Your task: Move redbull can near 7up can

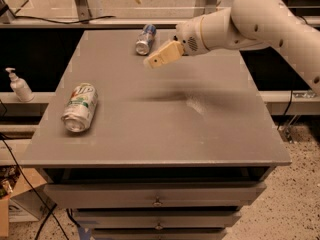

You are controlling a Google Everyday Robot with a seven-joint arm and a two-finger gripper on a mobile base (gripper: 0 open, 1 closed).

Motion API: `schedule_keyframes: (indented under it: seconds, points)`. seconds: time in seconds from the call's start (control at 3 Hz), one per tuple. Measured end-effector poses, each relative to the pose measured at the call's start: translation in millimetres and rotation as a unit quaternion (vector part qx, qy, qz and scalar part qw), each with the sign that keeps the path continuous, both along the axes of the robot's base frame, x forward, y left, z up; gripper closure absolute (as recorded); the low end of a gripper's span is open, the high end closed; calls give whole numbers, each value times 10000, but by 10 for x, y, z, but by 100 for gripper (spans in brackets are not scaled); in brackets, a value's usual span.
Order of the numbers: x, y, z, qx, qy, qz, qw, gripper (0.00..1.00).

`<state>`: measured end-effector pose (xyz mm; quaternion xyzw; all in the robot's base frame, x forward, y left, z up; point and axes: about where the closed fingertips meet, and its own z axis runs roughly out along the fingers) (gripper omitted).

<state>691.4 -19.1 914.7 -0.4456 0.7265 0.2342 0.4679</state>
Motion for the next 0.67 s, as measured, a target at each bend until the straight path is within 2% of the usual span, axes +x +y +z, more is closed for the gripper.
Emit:
schedule_keyframes:
  seconds: [0.33, 0.67]
  points:
    - [398, 217, 11, 511, -219, -337, 9979, 0]
    - [773, 447, -132, 817, -174, -690, 9941, 0]
